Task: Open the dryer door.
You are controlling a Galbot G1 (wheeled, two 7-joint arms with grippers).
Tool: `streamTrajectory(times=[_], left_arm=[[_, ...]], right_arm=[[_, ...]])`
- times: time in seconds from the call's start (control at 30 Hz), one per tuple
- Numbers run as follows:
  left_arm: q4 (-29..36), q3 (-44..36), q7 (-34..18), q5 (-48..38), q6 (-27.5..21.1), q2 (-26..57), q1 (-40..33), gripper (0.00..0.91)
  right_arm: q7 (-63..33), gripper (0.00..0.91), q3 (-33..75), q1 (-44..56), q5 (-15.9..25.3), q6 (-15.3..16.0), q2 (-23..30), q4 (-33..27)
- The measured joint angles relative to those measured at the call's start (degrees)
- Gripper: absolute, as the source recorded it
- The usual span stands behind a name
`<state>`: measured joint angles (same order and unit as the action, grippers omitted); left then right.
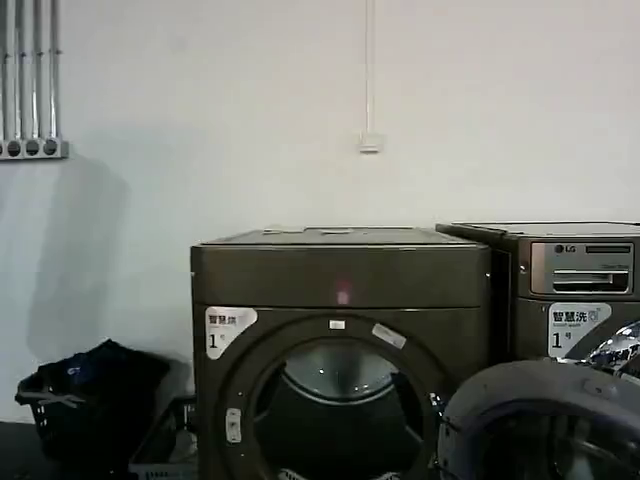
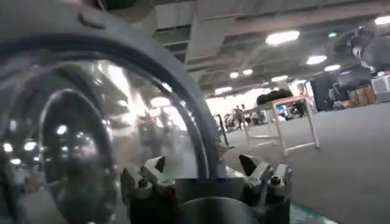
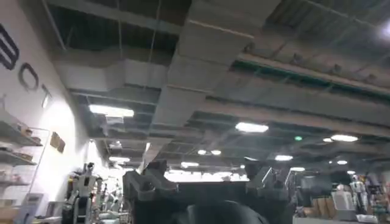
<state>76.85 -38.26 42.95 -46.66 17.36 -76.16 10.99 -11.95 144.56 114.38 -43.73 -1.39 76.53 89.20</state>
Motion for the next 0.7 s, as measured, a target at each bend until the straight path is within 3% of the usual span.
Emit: streamTrajectory(times=[0.37, 0.7], left_arm=[[12.10, 3.15, -4.08, 0.37, -1.39, 15.15, 0.66, 0.907], [24.66, 7.40, -12.63, 3.50, -12.46, 31.69, 2.98, 0.907]], right_arm=[[1.84, 0.907, -0.38, -0.33, 0.72, -1.07, -1.30, -1.13], [3.14, 0.907, -1.07, -1.28, 2.47, -1.88, -2.22, -1.92]])
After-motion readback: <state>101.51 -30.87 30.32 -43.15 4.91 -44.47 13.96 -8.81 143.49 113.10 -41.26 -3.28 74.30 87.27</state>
